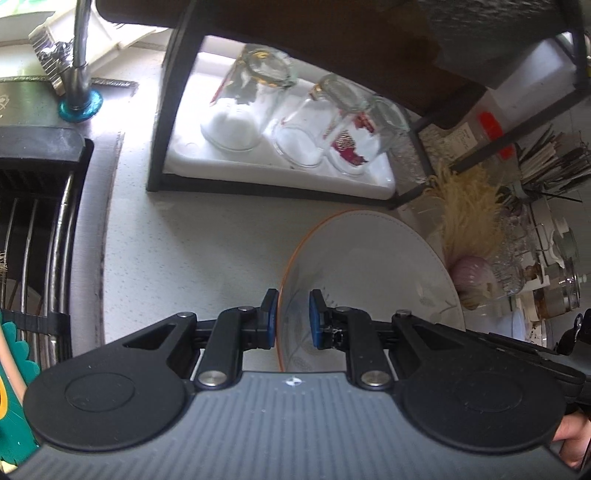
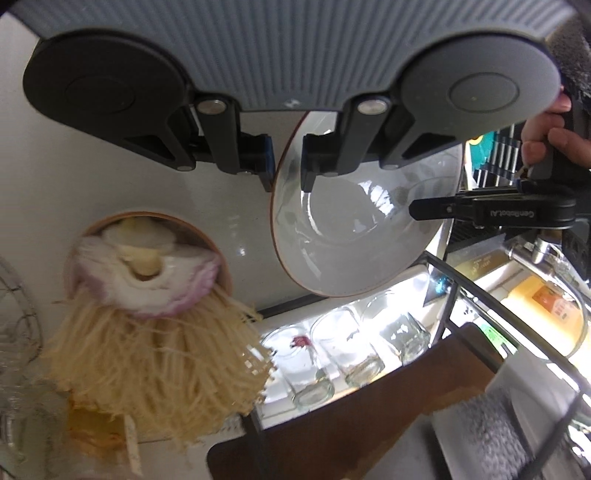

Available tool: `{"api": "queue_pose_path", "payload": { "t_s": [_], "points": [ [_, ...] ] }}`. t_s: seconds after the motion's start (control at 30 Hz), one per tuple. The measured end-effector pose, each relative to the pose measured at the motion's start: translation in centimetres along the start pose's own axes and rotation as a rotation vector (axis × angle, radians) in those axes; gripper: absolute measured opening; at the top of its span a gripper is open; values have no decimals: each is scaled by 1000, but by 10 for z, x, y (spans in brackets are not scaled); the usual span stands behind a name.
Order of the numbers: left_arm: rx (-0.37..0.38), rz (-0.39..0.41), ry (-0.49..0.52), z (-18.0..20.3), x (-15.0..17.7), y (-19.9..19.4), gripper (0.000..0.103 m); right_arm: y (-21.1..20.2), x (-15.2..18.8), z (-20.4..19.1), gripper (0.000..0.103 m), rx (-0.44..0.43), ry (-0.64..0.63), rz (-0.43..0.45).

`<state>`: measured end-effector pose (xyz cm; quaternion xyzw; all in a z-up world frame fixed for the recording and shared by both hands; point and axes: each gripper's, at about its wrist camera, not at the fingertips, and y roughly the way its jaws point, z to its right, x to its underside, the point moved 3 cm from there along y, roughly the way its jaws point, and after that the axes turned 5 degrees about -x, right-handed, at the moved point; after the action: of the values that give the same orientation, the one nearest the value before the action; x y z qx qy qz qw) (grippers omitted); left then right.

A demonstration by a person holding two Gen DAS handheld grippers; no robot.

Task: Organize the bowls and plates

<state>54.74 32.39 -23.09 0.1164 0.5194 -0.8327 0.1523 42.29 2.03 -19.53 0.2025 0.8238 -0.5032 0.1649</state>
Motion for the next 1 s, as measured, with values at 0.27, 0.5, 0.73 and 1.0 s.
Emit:
{"api": "queue_pose_path", "payload": {
  "t_s": [0.27, 0.5, 0.73, 1.0],
  "points": [
    [46, 25, -44, 31, 15, -30, 20, -46, -1, 7, 17, -29, -35, 81],
    [55, 61, 3, 62, 26, -54, 20, -80, 16, 9, 17, -33, -67, 137],
    [81, 28, 36, 84, 50, -59, 20, -110, 41, 22, 17, -22, -71, 173],
    [87, -18, 66, 105, 81, -49, 20, -135, 66, 41, 17, 1, -49, 210]
  ]
}}
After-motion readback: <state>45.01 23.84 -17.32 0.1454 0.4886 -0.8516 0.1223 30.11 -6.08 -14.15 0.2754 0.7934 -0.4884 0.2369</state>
